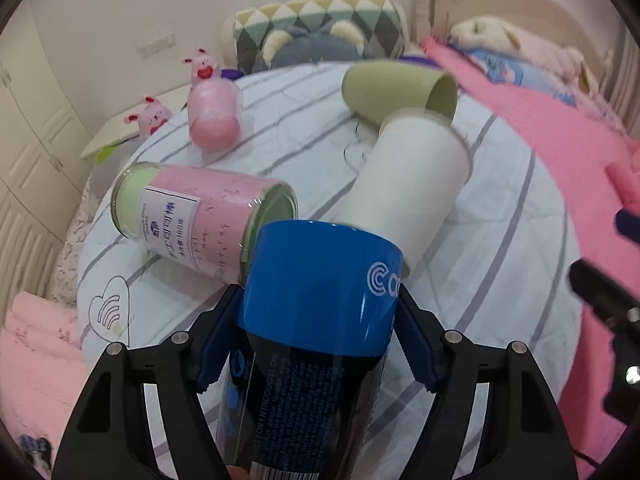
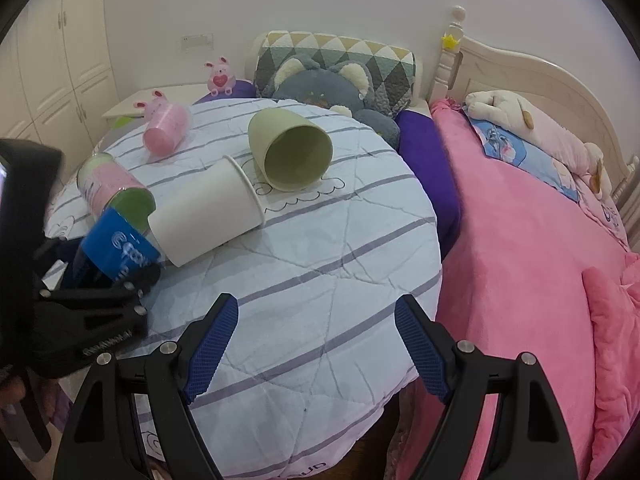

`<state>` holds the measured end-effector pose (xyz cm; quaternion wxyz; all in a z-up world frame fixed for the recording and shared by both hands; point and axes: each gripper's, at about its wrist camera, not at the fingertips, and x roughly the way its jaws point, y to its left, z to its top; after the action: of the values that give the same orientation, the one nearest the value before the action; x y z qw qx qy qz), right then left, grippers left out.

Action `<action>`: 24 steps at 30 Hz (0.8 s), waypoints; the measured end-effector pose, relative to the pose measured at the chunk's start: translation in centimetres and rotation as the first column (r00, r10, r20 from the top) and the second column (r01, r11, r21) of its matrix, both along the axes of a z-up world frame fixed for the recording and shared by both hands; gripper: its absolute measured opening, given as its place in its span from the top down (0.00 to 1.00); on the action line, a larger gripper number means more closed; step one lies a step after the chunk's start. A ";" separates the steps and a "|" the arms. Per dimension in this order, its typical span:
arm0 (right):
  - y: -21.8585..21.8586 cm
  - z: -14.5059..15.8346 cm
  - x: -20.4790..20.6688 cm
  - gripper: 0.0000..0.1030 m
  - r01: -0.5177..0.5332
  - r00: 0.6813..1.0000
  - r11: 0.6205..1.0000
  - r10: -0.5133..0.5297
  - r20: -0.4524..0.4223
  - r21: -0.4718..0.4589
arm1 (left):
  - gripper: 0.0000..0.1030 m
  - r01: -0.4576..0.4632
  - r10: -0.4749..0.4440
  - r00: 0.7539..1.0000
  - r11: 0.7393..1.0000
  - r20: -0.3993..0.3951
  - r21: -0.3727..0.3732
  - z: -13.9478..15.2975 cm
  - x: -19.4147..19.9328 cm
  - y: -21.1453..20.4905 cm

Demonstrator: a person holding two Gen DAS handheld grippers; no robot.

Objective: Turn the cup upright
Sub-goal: 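Set the can upright on the table and open the right gripper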

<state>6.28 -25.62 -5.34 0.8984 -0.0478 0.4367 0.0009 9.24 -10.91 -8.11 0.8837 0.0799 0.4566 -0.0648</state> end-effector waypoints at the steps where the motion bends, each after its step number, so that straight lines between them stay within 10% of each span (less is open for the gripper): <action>1: 0.1 0.0 0.0 0.20 -0.001 1.000 1.000 0.001 0.000 0.001 | 0.28 -0.002 0.002 1.000 1.000 0.015 -0.026 0.3 -0.1 0.3; 13: 1.8 -1.3 -0.2 0.20 -0.051 0.999 0.998 0.052 -0.009 0.039 | 0.33 -0.048 0.087 0.977 0.980 0.195 -0.194 3.1 -1.2 3.2; 24: 4.5 -2.4 -1.1 0.20 -0.130 0.991 0.991 0.130 -0.009 0.023 | 0.33 0.008 0.032 0.976 0.983 0.217 -0.183 2.9 -2.7 2.9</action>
<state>5.16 -21.08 -7.76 0.8946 -0.0659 0.4372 0.0646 6.52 -8.03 -5.19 0.9325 0.0024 0.3492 -0.0919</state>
